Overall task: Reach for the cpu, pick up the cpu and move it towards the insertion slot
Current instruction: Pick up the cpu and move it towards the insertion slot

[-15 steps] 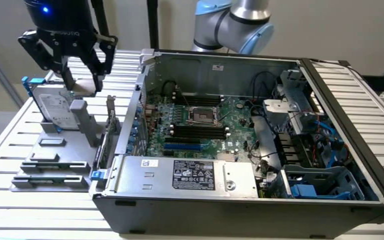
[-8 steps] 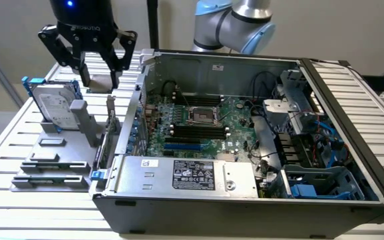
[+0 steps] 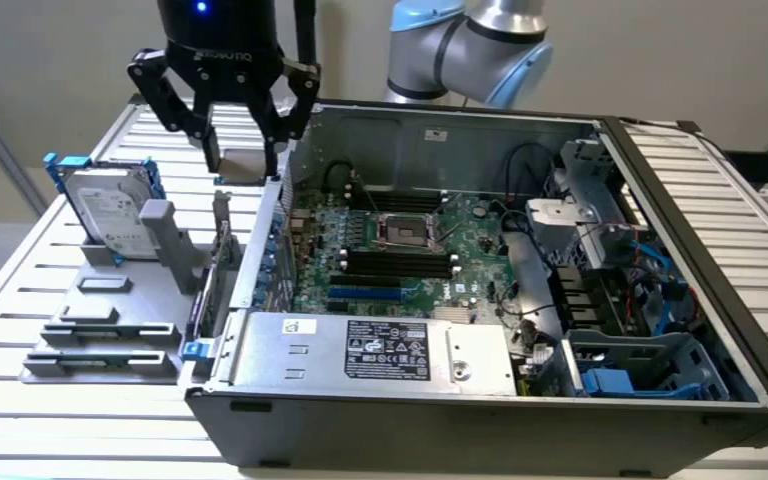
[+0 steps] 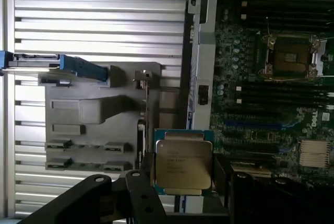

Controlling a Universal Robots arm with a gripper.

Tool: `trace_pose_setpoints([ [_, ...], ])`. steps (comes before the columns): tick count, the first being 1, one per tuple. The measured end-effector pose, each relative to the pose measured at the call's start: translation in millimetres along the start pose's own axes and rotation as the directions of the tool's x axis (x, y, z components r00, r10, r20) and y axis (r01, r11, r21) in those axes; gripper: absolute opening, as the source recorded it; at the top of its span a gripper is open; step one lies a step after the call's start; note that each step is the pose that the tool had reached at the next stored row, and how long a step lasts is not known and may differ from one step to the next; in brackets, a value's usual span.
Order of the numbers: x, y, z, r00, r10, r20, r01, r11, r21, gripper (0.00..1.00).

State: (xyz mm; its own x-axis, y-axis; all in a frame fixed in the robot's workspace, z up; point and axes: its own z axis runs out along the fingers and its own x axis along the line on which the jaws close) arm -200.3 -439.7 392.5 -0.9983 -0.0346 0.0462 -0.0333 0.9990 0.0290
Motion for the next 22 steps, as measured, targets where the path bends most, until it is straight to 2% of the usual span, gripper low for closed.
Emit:
trace_pose_setpoints([
  [10, -45.3, -1.5, -2.1, 1.0, 0.0, 0.0004, 0.0, 1.0, -0.008, 0.54],
  [18, -81.6, -1.9, -3.7, 1.0, -0.001, 0.0004, 0.001, 0.9999, -0.0104, 0.54],
  [22, -99.9, 1.1, -3.7, 1.0, 0.0, 0.0004, 0.0, 0.9999, -0.0104, 0.54],
])
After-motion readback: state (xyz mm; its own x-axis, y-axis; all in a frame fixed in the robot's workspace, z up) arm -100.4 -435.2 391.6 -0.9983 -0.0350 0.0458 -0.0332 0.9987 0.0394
